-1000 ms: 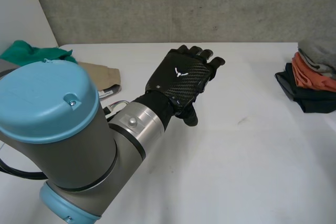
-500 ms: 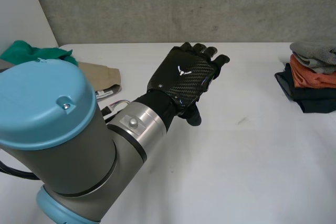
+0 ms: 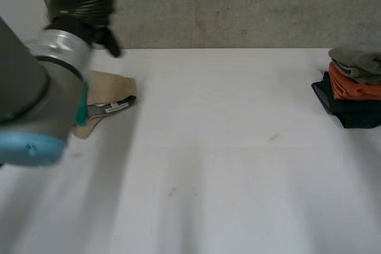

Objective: Fold the laundry.

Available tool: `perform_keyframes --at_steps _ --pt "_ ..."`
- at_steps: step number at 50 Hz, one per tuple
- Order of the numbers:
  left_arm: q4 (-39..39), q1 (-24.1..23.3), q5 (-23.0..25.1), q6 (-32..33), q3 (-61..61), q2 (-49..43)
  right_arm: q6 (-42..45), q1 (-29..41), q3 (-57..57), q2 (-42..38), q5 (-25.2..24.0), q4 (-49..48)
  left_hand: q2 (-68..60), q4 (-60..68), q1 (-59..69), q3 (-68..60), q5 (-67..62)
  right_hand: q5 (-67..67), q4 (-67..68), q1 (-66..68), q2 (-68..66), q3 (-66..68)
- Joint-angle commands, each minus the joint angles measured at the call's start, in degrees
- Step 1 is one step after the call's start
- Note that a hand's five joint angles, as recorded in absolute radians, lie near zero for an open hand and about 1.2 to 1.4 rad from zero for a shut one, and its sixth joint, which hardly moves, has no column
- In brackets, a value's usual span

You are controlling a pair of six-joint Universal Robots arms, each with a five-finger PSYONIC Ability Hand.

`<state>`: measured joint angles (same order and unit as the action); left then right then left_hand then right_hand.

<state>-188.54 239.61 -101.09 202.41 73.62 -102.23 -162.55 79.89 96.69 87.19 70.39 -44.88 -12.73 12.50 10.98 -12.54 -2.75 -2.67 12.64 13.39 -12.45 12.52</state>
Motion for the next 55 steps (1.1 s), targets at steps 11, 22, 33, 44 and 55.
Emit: perform_keyframes --at_steps 11,22,33,44,55 --pt "-7.2 29.1 24.3 12.8 -5.0 -23.6 14.6 20.0 15.7 -7.0 -7.0 18.1 -3.7 3.9 5.5 -3.9 -3.7 2.7 -2.6 -3.4 2.4 -2.5" --pt "-6.9 33.3 26.6 13.6 -17.6 -39.1 16.4 19.8 17.6 -9.3 -4.8 18.2 -11.8 12.0 13.5 -12.0 -11.8 2.7 -2.6 -3.4 2.4 -2.5" --pt "-6.8 33.6 26.4 13.5 -23.2 -45.0 16.4 19.5 17.7 -9.7 -4.5 17.6 -67.2 67.5 69.0 -67.4 -67.2 2.7 -2.6 -3.4 2.4 -2.5" --pt "-7.5 24.3 22.3 7.7 -11.9 -27.2 15.8 19.3 16.7 -8.0 1.4 17.2 -67.3 67.5 69.0 -67.5 -67.3 2.7 -2.6 -3.4 2.4 -2.5" --pt "-6.6 1.9 22.9 -9.2 2.8 -10.0 3.2 18.9 16.2 -1.0 5.7 17.2 -67.3 67.5 69.0 -67.5 -67.3 2.7 -2.6 -3.4 2.4 -2.5"
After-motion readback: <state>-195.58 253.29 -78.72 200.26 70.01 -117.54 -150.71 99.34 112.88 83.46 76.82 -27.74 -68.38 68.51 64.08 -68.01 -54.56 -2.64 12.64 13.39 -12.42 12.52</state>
